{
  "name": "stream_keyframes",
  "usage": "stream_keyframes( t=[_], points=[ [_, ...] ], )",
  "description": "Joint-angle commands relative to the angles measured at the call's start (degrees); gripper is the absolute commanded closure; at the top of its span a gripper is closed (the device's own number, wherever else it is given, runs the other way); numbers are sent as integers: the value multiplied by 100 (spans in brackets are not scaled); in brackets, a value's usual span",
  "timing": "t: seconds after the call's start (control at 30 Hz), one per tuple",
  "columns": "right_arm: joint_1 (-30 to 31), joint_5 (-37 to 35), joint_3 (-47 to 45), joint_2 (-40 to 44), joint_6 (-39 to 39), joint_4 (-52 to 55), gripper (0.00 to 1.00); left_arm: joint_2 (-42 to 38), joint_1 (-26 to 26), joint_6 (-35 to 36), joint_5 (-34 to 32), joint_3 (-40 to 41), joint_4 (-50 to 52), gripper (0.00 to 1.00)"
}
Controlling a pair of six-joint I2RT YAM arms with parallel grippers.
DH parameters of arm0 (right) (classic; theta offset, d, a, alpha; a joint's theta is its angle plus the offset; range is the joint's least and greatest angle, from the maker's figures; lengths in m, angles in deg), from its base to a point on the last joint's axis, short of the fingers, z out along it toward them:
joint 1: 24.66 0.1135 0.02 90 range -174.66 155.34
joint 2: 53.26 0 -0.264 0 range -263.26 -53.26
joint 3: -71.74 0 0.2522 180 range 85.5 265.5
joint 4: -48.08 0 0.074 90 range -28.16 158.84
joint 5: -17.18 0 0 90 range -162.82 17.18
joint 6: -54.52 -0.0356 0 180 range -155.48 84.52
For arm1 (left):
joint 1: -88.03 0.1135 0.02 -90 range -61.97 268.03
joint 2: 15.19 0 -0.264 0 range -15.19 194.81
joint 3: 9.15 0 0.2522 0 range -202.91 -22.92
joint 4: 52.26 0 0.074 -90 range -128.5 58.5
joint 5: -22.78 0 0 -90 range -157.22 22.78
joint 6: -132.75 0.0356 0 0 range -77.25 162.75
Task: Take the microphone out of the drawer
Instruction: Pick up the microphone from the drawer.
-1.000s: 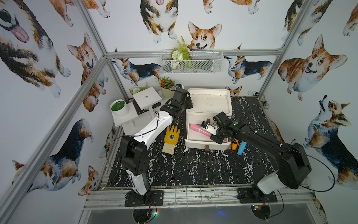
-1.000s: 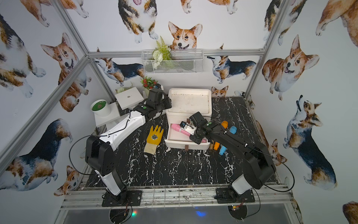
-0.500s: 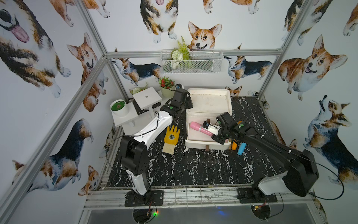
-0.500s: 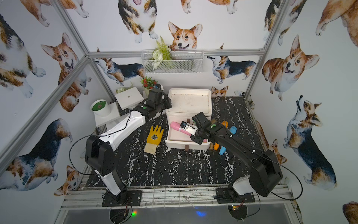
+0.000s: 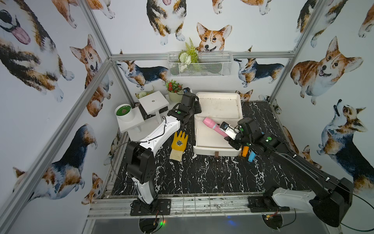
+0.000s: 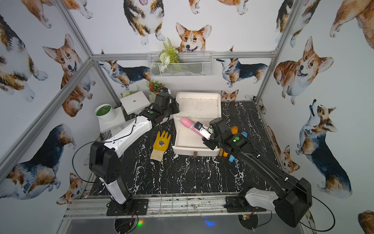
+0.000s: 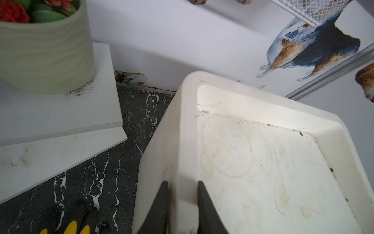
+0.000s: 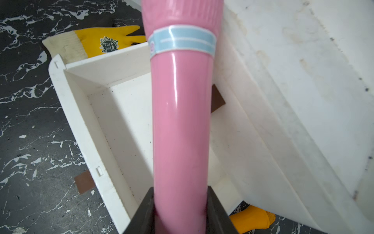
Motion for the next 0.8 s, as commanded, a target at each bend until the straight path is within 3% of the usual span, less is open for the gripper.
stream_keyframes(
  t=[0.0,0.17,0.53,0.77],
  points=[
    [-24,-366,-48,370,-419,-515,83,124,-7,-440,439,118,1694,93],
    [-300,-624,-158,776,-888,-714,84,132,-11,-440,434,141,1684,93],
    [-1520,-1034,-684,1700,-1888,-1087,86,167,-10,-420,436,123,1702,93],
    [-2684,-867,-913,1726,-2889,-833,87,170,-11,-429,440,56,1719,93]
  ],
)
